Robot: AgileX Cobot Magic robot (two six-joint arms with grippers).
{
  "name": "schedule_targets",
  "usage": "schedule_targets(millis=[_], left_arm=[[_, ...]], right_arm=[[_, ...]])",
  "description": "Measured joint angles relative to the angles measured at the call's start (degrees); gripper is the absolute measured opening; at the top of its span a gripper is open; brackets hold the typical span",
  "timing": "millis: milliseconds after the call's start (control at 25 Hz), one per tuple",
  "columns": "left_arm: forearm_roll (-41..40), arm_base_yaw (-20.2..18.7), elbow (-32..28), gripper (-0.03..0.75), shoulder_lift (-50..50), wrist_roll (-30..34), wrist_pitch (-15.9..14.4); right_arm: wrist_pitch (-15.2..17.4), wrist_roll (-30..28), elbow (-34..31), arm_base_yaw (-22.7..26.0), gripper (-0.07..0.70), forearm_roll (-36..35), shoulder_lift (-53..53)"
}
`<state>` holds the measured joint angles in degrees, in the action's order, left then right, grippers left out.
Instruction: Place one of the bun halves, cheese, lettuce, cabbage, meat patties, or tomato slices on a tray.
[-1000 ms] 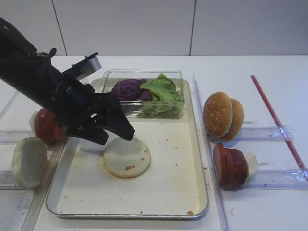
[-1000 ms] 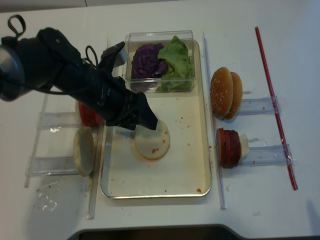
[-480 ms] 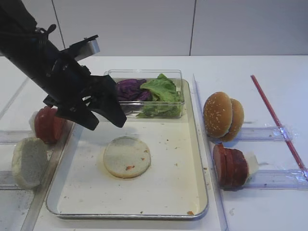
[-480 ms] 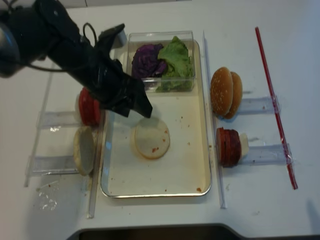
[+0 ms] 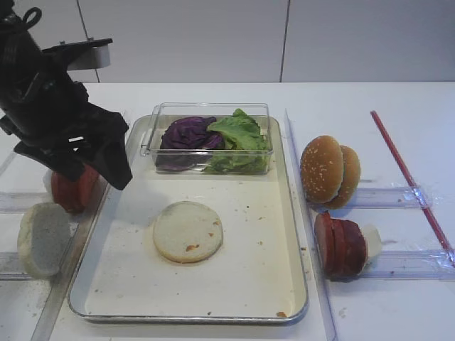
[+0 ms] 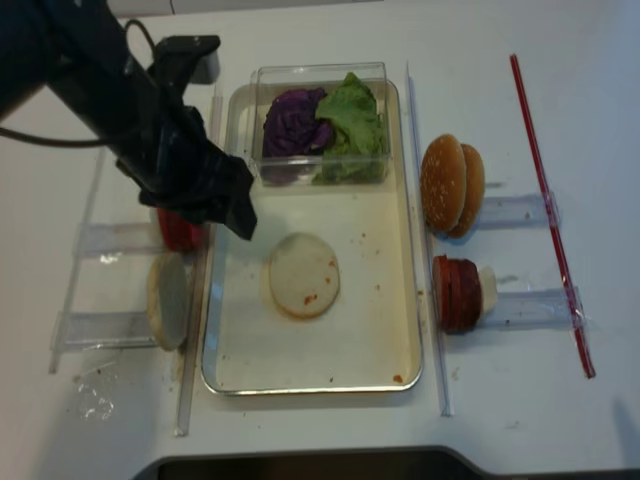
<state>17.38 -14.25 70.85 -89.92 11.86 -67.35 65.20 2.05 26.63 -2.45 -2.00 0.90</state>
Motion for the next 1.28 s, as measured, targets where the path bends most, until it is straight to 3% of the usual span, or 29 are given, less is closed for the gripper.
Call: schedule_targets(millis=[200, 440, 680, 1000, 1280], left_arm=[[-5.63, 0.00, 0.12, 0.512, 2.73, -2.97, -2.37], [-14.42, 0.12, 0.25, 0.513, 5.27, -8.54, -2.83], [-18.42, 3.12, 0.25, 0.513, 8.77, -10.52, -3.10], [-20.06, 8.44, -1.34, 0.513, 15.30, -11.20, -3.46], [-20.06, 10.92, -7.67, 0.513, 23.25, -12.86, -3.60]], right_arm=[[0.00, -0.10, 0.00, 0.00, 0.687, 0.00, 0.00], [0.00, -0.21, 0.00, 0.00, 0.687, 0.00, 0.00], [0.00, -0.21, 0.00, 0.00, 0.687, 0.00, 0.00], [0.00, -0.27, 0.00, 0.00, 0.687, 0.00, 0.00], [0.00, -0.27, 0.00, 0.00, 0.687, 0.00, 0.00]])
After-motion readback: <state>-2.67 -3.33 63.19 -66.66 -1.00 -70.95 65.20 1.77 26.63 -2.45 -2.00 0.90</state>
